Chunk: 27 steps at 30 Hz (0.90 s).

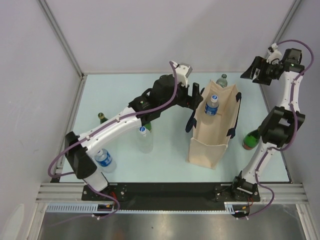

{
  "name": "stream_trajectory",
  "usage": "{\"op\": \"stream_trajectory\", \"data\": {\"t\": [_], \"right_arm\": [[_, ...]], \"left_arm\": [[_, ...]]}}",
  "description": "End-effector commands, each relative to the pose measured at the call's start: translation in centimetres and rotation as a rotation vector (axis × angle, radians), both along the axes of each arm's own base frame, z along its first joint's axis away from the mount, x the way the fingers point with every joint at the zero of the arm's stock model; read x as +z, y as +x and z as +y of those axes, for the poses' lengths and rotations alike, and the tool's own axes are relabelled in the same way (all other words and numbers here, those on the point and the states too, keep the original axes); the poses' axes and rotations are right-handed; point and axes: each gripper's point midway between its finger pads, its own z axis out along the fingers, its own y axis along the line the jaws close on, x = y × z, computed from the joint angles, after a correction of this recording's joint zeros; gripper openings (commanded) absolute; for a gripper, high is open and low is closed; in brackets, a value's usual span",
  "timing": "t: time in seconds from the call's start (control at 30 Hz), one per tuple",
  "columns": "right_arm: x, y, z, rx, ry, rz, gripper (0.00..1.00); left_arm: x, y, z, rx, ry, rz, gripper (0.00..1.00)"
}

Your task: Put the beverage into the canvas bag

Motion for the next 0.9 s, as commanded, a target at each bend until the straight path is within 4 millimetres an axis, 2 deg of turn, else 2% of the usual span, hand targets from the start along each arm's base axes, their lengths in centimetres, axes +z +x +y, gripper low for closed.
{"op": "stream_trajectory", "data": {"t": [0.0, 0.07, 0.2, 0.33, 0.6, 0.63, 0.7, 0.73, 0.87], "right_arm": [[-2.1, 1.3, -0.3, 0.009, -0.047, 0.065, 0.98], [-3.6, 2.1, -0.3, 0.014, -0.053, 0.083, 0.98], [-4.4, 4.1, 0.5, 0.028, -0.064, 0.063, 0.99], [-3.5, 5.6, 1.3, 0.053, -0.013, -0.003, 1.00], [-0.6, 6.2, 3.2, 0.132, 0.074, -0.105, 1.00], [0.3, 6.1, 3.5, 0.146, 0.078, -0.131, 1.00], [0.6, 5.9, 4.1, 0.169, 0.101, -0.140, 1.00], [1.7, 5.9, 4.2, 0.174, 0.090, -0.176, 1.00], [1.7, 6.2, 4.3, 0.170, 0.035, -0.196, 1.00]], "left_arm": [[3.1, -0.9, 2.6, 0.054, -0.117, 0.039, 0.89], [2.8, -0.9, 3.2, 0.070, -0.126, 0.063, 0.90], [2.5, -0.7, 3.6, 0.101, -0.152, 0.121, 0.90], [2.7, -0.6, 3.5, 0.111, -0.163, 0.143, 0.92], [2.5, -1.2, 3.7, 0.097, -0.161, 0.154, 0.93], [2.5, -1.2, 3.6, 0.092, -0.158, 0.150, 0.93], [2.5, -1.0, 3.6, 0.089, -0.149, 0.136, 0.93], [2.7, -0.8, 3.4, 0.090, -0.149, 0.129, 0.94], [1.5, 0.6, 1.9, 0.081, -0.097, 0.128, 0.94]]}}
